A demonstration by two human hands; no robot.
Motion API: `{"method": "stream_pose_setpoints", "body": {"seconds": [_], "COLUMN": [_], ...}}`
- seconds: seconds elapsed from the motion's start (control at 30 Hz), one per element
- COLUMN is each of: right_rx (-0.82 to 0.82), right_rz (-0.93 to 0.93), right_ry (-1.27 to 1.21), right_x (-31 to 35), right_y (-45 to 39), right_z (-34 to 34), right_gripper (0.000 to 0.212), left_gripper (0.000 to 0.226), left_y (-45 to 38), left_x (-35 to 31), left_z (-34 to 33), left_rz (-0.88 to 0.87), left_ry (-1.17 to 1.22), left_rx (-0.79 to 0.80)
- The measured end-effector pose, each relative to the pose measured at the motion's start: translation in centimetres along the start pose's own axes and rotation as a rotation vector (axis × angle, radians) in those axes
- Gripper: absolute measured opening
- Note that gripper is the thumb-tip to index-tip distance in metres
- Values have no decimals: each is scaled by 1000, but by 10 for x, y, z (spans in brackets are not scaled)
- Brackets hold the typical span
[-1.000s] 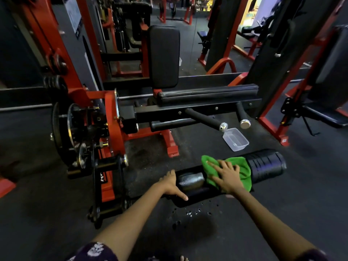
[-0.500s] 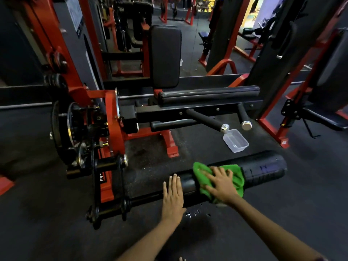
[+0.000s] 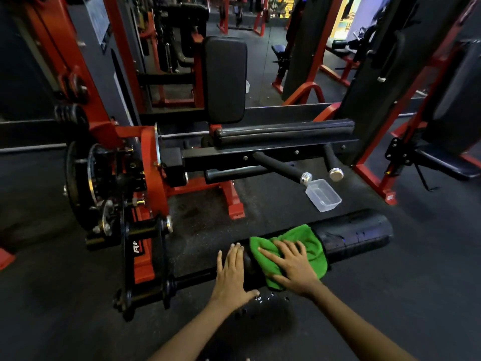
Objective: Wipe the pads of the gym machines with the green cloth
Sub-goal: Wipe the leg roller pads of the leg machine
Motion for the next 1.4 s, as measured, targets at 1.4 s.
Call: {"method": "stream_pose_setpoints", "body": {"seconds": [1.4], "right_rx": [66], "right_rz": [-607], "right_ry": [63], "right_x": [-99], "right_y": [-39], "right_z": [8], "right_gripper": [52], "left_gripper": [127], "left_y": [-60], "left_x": [-64], "left_z": [6], "left_rz": [79], "left_ry": [-303], "left_rx": [241]}}
Point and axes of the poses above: each hand's wrist, its own y-axis away from the middle knuckle, its own z-axis out of the back of the hand, x = y × z, the point moved 6 cm from there along -y, towards the middle knuckle, and after that the axes turned 13 degrees about -x, right-handed, at the moved point
